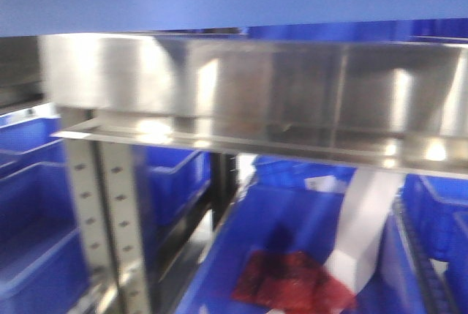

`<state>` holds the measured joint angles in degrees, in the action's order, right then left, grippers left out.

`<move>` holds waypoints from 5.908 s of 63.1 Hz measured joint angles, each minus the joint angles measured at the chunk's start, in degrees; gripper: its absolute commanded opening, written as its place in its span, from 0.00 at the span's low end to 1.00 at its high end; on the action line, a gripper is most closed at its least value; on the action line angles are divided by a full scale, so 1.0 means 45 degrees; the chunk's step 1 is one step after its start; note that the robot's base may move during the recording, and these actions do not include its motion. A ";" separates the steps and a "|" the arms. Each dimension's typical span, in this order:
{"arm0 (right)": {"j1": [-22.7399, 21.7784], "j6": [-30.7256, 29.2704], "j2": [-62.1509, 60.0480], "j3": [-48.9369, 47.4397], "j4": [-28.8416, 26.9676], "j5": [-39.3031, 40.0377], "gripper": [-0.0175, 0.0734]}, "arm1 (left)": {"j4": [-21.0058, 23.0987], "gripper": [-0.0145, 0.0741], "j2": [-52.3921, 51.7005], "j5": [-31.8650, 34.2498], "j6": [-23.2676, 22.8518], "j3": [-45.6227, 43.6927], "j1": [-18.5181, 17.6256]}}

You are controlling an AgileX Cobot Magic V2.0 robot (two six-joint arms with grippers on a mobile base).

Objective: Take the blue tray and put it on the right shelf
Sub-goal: 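Raise the held tray above the shelf's metal front rail, then push the tray forward onto the roller shelf and lower it, then open both grippers and withdraw them from the tray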

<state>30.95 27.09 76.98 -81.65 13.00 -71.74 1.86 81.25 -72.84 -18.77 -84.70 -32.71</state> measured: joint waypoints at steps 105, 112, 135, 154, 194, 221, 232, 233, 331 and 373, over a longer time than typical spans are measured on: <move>0.0000 0.0000 0.0000 0.0000 0.0022 0.0000 0.22 | 0.0035 0.11 0.0028 0.0000 0.0000 0.0000 0.0000; 0.0000 0.0000 0.0000 0.0000 0.0048 0.0000 0.22 | 0.0062 0.11 0.0106 0.0000 0.0000 0.0000 0.0000; -0.0017 0.0000 0.0000 -0.0027 0.0153 0.0000 0.22 | 0.0088 0.11 0.0223 0.0165 0.0024 -0.0161 0.0000; -0.1086 -0.0342 0.0571 -0.1452 0.0185 0.0000 0.22 | 0.0365 0.11 0.2080 0.0486 0.0931 -0.2717 0.0740; -0.2089 -0.0677 0.4008 -0.1878 -0.0438 0.0723 0.50 | 0.0435 0.44 0.5658 0.0780 0.1885 -0.4433 0.1579; -0.1953 -0.1260 0.4293 -0.1906 -0.0319 0.1053 0.85 | 0.0947 0.78 0.5698 0.1514 0.2065 -0.4463 0.1531; -0.1953 -0.1268 0.4269 -0.1906 0.0316 0.0749 0.85 | 0.0763 0.78 0.5616 0.1393 0.2090 -0.4495 0.1531; -0.1953 -0.1268 0.4242 -0.1906 0.0340 0.0713 0.85 | 0.0735 0.77 0.5583 0.1343 0.2112 -0.4495 0.1508; 0.1754 -0.2447 -1.6667 1.2702 0.0314 0.6996 0.21 | 0.0403 0.11 -1.4913 0.7115 0.2633 1.1231 -0.1476; 0.1754 -0.2468 -1.6667 1.2713 0.0314 0.6996 0.21 | 0.1419 0.11 -1.7223 0.8511 0.3860 1.3890 0.3619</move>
<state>38.84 15.99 1.98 -24.44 14.41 -40.26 8.25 3.74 -34.54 -1.40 -22.20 -16.43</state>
